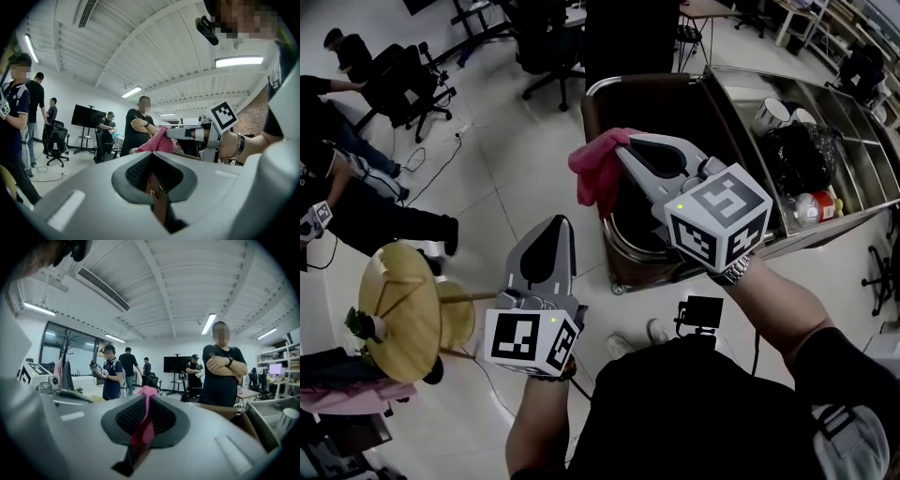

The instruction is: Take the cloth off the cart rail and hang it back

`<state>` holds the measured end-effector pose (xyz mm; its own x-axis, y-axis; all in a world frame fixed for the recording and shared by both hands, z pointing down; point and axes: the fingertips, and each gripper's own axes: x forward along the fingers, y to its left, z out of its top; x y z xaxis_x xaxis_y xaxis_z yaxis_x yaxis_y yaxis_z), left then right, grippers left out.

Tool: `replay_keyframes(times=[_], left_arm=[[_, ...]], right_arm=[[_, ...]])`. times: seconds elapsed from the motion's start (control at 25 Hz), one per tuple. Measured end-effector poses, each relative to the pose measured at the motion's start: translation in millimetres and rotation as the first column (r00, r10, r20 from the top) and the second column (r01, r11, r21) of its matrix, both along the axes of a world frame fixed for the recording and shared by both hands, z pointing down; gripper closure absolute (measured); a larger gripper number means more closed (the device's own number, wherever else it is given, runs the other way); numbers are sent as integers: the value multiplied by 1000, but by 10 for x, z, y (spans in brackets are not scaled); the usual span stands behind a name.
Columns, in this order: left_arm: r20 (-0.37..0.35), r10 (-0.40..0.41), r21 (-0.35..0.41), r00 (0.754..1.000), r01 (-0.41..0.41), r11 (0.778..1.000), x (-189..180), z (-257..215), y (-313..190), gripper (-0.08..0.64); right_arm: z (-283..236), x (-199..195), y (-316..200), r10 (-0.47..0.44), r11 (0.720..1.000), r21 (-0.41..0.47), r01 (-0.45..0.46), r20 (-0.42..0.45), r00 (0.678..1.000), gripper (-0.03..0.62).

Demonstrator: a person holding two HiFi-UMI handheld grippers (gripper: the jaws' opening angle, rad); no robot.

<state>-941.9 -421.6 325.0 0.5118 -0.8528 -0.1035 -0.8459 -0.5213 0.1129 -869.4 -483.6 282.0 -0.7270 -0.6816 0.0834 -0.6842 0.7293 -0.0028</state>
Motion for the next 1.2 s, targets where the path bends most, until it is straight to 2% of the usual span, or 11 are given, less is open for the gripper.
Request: replay_keyframes(times=[0.2, 0.36, 0.76, 0.88, 1.04, 1.12, 1.2], left_arm=[[0, 27, -9, 1000, -27, 1000, 136, 11, -74, 557], [-2, 28, -10, 1000, -28, 1000, 177, 16, -88, 557], [-2, -2, -28, 1000, 2, 1000, 211, 140, -71, 557], [-3, -10, -28, 1000, 10, 1000, 189, 133, -47, 557], [-3, -22, -26, 1000, 22, 999, 162, 132, -11, 557], [-3, -28, -23, 1000, 28, 999, 155, 125, 0, 557], [-3, -32, -23, 999, 32, 999, 149, 117, 4, 557]], right_arm=[[-22, 216, -80, 16, 1000, -12, -16, -33, 999, 575], [-28, 237, -88, -2, 1000, -9, 2, -71, 997, 575], [682, -71, 108, -196, 974, -154, 166, -206, 959, 575], [674, -226, 278, -286, 955, -152, 256, -229, 930, 575], [675, -377, 621, -432, 902, -161, 402, -287, 855, 575], [743, -372, 734, -475, 880, -181, 440, -319, 820, 575], [837, -318, 759, -486, 874, -206, 440, -338, 806, 575]])
